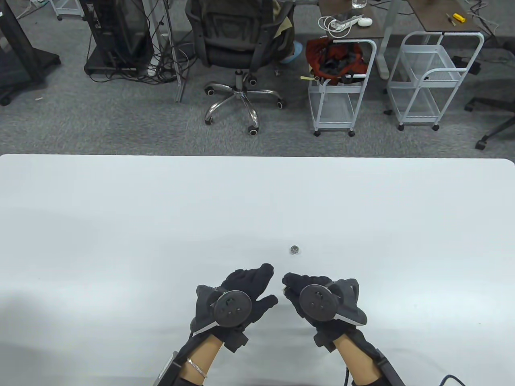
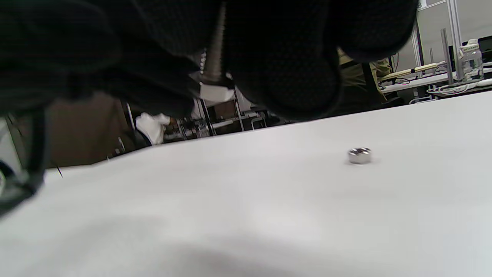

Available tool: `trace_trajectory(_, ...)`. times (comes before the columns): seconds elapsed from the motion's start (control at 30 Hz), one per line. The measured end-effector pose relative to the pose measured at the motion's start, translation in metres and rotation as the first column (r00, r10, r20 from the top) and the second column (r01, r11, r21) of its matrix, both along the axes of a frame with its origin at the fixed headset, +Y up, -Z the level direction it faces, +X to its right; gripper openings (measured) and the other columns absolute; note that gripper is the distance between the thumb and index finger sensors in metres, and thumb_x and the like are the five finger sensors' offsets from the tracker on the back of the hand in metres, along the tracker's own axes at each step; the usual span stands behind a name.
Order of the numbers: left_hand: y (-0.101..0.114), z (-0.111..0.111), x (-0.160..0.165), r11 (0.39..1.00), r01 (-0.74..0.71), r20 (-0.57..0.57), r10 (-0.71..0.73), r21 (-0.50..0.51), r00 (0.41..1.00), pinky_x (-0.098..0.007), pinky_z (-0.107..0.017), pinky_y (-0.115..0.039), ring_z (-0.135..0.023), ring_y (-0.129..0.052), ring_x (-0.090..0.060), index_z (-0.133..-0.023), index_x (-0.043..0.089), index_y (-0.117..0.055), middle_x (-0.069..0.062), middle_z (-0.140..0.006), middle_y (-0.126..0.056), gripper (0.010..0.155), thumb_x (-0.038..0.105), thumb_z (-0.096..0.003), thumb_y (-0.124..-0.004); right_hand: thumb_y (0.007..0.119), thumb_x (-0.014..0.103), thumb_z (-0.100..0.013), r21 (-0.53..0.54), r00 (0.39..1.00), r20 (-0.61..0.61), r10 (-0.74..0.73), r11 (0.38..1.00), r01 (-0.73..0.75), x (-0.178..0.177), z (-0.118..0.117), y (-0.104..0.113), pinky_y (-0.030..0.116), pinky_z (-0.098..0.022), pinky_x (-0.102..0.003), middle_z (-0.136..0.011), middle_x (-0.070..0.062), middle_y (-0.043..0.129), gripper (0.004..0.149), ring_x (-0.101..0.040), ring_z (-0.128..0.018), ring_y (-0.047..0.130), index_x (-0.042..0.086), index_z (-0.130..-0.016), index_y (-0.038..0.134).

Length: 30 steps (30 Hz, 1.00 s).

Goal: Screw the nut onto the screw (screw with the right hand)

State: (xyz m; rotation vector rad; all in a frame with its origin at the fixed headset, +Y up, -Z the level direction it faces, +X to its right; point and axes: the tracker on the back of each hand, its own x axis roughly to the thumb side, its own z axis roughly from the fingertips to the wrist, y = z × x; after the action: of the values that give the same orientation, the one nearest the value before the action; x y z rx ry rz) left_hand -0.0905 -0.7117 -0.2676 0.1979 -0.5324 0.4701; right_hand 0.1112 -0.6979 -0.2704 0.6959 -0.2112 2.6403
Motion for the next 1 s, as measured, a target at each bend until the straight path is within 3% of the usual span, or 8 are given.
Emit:
trace_trajectory(0.1,-0.002,0.0,0.003,0.999,-0.045,-0.006,0.045,-0.02,0.999,-0.045,-0.057,-0.082,-0.067,-0.105,-0.025,-0.096,0.013,-0.078,-0.005,-0.084,-0.103,0.067,0.056,-0.0445,-0.078,0.075,0.028,-0.053,-0.013,0.984,-0.011,-0.179,0.984,0.179,0.004,0.002,0.005,0.077,-0.047,-0.052,-0.068,-0.017,0.096,0.043,-0.026,-0.05,0.103,0.002,-0.087,0.078)
trace_trajectory(0.27,-0.001,0.002,0.007,0.984,-0.171,0.01,0.172,-0.05,0.985,-0.038,-0.051,-0.087,-0.057,-0.109,-0.017,-0.088,0.01,-0.083,-0.002,-0.073,-0.107,0.059,0.053,-0.048,-0.076,0.074,0.028,-0.054,-0.153,0.914,-0.027,-0.405,0.905,0.396,0.007,-0.001,0.002,0.078,-0.046,-0.051,-0.066,-0.018,0.096,0.044,-0.025,-0.048,0.103,0.0,-0.087,0.077)
trace_trajectory(0.4,0.002,0.003,0.006,0.983,-0.184,-0.007,0.183,-0.03,0.983,-0.036,-0.047,-0.089,-0.05,-0.111,-0.014,-0.082,0.01,-0.088,-0.001,-0.065,-0.11,0.054,0.051,-0.0482,-0.076,0.073,0.028,-0.055,-0.215,0.889,-0.009,-0.458,0.869,0.445,0.01,-0.004,-0.003,0.077,-0.045,-0.052,-0.065,-0.017,0.096,0.042,-0.026,-0.046,0.103,0.001,-0.087,0.076)
trace_trajectory(0.6,0.003,0.0,0.001,0.991,-0.13,-0.031,0.129,-0.017,0.991,-0.034,-0.043,-0.09,-0.044,-0.112,-0.012,-0.077,0.012,-0.092,0.001,-0.059,-0.112,0.051,0.05,-0.0442,-0.082,0.071,0.032,-0.056,-0.187,0.948,-0.017,-0.317,0.933,0.308,0.011,-0.008,-0.002,0.075,-0.046,-0.055,-0.067,-0.022,0.096,0.047,-0.032,-0.049,0.103,-0.003,-0.088,0.077)
trace_trajectory(0.77,0.003,-0.003,-0.003,0.992,-0.122,-0.054,0.12,-0.024,0.991,-0.033,-0.043,-0.091,-0.043,-0.112,-0.011,-0.077,0.013,-0.092,0.002,-0.058,-0.113,0.05,0.049,-0.0423,-0.084,0.074,0.032,-0.056,-0.144,0.995,0.063,-0.077,0.986,0.085,0.012,-0.027,0.005,0.068,-0.053,-0.061,-0.083,-0.028,0.087,0.056,-0.042,-0.066,0.095,-0.004,-0.098,0.069)
trace_trajectory(0.9,0.003,-0.005,-0.008,0.99,-0.133,-0.066,0.13,-0.042,0.989,-0.033,-0.042,-0.091,-0.043,-0.112,-0.011,-0.076,0.013,-0.092,0.002,-0.057,-0.113,0.05,0.048,-0.042,-0.084,0.075,0.031,-0.055,-0.181,0.983,0.118,0.142,0.976,-0.12,0.005,-0.054,0.003,0.062,-0.058,-0.065,-0.093,-0.032,0.077,0.061,-0.048,-0.077,0.087,-0.004,-0.103,0.062)
trace_trajectory(1.0,0.002,-0.006,-0.01,0.988,-0.148,-0.075,0.143,-0.054,0.987,-0.033,-0.043,-0.091,-0.043,-0.112,-0.011,-0.077,0.013,-0.092,0.002,-0.057,-0.113,0.05,0.048,-0.0426,-0.084,0.075,0.029,-0.055,-0.271,0.948,0.14,0.287,0.932,-0.242,-0.007,-0.079,-0.005,0.056,-0.061,-0.068,-0.1,-0.033,0.068,0.063,-0.052,-0.086,0.078,-0.002,-0.107,0.057)
